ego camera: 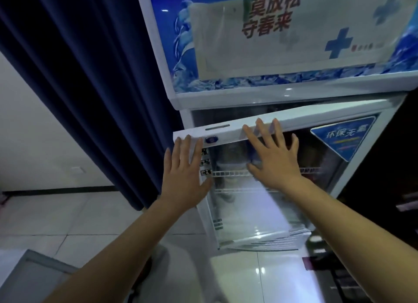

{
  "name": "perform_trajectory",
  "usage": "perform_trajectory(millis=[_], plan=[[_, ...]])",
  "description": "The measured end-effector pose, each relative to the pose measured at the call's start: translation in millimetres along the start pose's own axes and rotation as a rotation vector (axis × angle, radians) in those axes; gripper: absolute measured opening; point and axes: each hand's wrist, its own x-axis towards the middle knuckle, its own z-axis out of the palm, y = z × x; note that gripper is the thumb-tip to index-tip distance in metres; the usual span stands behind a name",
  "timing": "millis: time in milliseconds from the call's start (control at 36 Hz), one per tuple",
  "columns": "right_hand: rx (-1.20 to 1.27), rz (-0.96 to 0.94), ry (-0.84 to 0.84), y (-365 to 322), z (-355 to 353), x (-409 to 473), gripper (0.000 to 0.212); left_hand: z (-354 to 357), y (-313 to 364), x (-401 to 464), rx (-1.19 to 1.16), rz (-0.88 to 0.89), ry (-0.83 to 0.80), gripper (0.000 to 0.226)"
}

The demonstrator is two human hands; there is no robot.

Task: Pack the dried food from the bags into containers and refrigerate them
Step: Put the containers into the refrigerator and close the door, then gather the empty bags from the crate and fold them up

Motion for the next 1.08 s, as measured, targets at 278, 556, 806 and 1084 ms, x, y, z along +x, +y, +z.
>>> perform_trajectory(millis=[278, 556, 806, 1084], plan=[[0.104, 0.233, -0.139, 1.5, 44.6, 30.8, 0.093, 57.5, -34.1, 65.3, -0.015, -0.02, -0.084, 0.096], [0.071, 0.298, -0.089, 12.0, 74.2, 37.0, 0.096, 84.5, -52.6, 83.4, -0.117, 0.067, -0.015, 0.099], [0.154, 0.286, -0.195, -16.7, 72.5, 18.6, 0.083, 77.5, -38.3, 62.8, -0.344, -0.023, 0.058, 0.086], [0.379, 0.012, -0.545, -66.5, 77.1, -0.9, 0.069, 77.7, -29.0, -56.0, -0.377, -0.714, -0.243, 0.086]])
